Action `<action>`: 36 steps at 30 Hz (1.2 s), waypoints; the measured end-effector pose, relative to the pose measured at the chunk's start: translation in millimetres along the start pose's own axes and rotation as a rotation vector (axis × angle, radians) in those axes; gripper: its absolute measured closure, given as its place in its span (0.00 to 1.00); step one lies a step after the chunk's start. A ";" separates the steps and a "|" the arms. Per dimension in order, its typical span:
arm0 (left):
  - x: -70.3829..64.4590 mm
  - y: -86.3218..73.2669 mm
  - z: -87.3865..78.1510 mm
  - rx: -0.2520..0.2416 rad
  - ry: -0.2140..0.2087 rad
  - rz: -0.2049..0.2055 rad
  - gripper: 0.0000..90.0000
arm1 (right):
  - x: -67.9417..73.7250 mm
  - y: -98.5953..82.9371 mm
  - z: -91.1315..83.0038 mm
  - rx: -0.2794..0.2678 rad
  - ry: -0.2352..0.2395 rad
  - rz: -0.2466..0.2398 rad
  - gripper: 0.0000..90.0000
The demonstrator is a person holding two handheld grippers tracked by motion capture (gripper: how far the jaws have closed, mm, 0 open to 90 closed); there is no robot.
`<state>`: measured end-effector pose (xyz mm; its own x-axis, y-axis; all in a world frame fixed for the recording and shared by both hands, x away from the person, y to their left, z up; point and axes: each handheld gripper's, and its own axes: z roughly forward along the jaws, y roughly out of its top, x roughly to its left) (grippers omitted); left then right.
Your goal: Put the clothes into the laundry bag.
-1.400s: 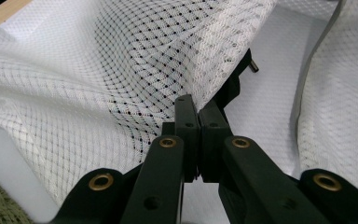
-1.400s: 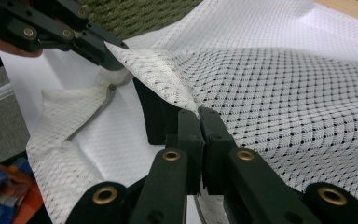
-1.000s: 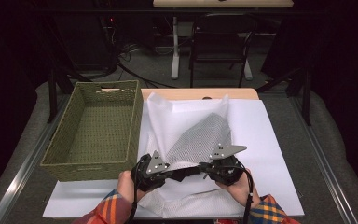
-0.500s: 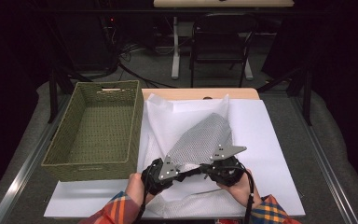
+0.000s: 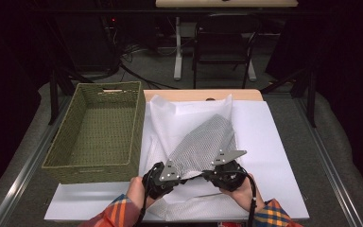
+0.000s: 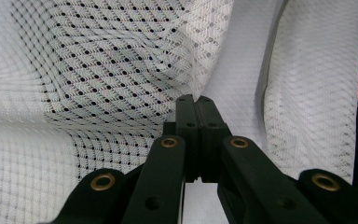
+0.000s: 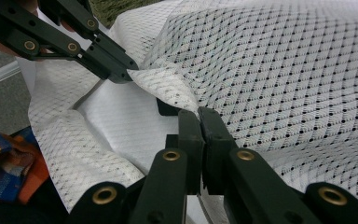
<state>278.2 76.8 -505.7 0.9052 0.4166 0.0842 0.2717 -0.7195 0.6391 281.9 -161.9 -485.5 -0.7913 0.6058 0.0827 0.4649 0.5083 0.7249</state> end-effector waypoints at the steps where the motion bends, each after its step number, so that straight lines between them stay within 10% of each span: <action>1: 0.3 -0.4 0.7 0.007 -0.010 -0.009 1.00 | -0.2 -0.9 1.7 0.010 0.001 -0.001 0.98; 36: 2.7 -17.1 31.3 0.152 -0.135 -0.077 0.95 | -7.1 -32.7 44.8 0.192 0.054 0.002 0.90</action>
<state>286.3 72.9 -540.3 0.9125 0.4031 -0.0701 0.3789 -0.7680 0.5162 290.1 -155.4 -540.5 -0.8080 0.5761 0.1239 0.5296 0.6178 0.5812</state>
